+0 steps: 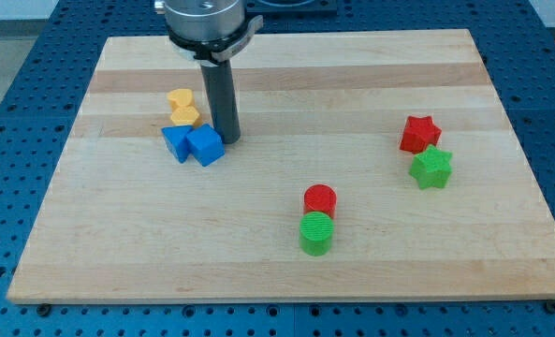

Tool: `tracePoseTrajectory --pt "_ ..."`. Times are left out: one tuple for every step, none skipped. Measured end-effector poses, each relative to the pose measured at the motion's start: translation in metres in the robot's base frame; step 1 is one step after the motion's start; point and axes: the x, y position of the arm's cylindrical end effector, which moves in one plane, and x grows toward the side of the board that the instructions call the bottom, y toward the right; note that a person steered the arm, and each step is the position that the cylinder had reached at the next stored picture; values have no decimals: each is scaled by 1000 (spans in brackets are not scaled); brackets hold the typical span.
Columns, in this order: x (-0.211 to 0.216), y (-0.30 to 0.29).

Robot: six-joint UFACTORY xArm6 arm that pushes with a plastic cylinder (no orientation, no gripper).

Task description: Move the red star to the left side of the green star

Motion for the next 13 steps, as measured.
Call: tracePoseTrajectory --pt "0 15" --pt "-2 70" --pt "-5 123" --pt "-17 177" --pt "-36 236" --pt "-54 278" --pt "-19 279" --pt "-8 279" --pt "-8 278" --pt "-8 265" --pt "-8 250" --pt "-8 236" --pt "-7 223"
